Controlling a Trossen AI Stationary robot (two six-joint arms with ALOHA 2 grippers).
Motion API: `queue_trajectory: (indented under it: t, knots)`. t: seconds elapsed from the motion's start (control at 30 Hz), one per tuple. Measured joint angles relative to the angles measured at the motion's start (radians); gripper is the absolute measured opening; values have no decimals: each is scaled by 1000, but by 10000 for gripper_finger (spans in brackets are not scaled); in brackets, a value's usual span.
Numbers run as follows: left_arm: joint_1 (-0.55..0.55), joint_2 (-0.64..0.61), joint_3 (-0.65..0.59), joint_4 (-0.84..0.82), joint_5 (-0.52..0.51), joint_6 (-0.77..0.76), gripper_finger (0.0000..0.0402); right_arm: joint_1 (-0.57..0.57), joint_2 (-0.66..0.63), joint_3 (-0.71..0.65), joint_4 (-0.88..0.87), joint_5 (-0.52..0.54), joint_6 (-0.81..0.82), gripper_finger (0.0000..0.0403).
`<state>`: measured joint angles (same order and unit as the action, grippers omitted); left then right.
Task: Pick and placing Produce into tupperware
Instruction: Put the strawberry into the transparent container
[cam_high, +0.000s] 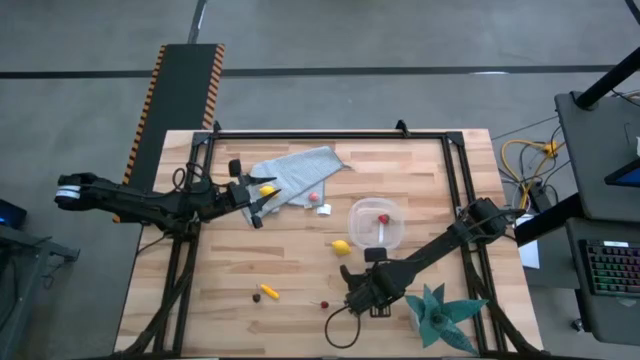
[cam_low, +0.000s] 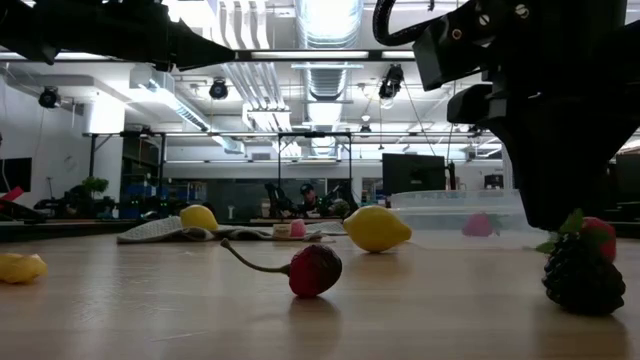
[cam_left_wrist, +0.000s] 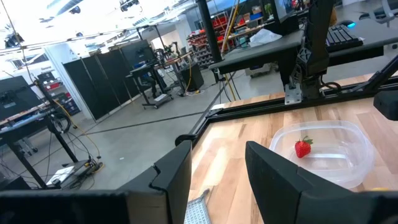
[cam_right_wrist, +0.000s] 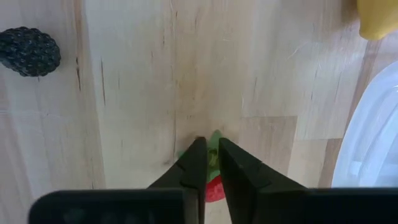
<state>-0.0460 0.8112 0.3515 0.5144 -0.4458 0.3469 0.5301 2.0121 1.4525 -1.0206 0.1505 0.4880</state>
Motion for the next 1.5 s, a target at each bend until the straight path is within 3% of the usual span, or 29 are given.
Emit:
queue_trajectory:
  t: [0.2,1.03,1.3,1.5]
  knots:
    - [0,0,0,0,0,0,137,0,0,0,0,0,-10,10]
    - [0,0,0,0,0,0,137,0,-51,27,1,8,-17,9]
    - [0,0,0,-2,0,0,137,-7,-91,67,3,86,-26,9]
    - [0,0,-1,1,0,0,137,-25,-142,66,-20,215,-38,9]
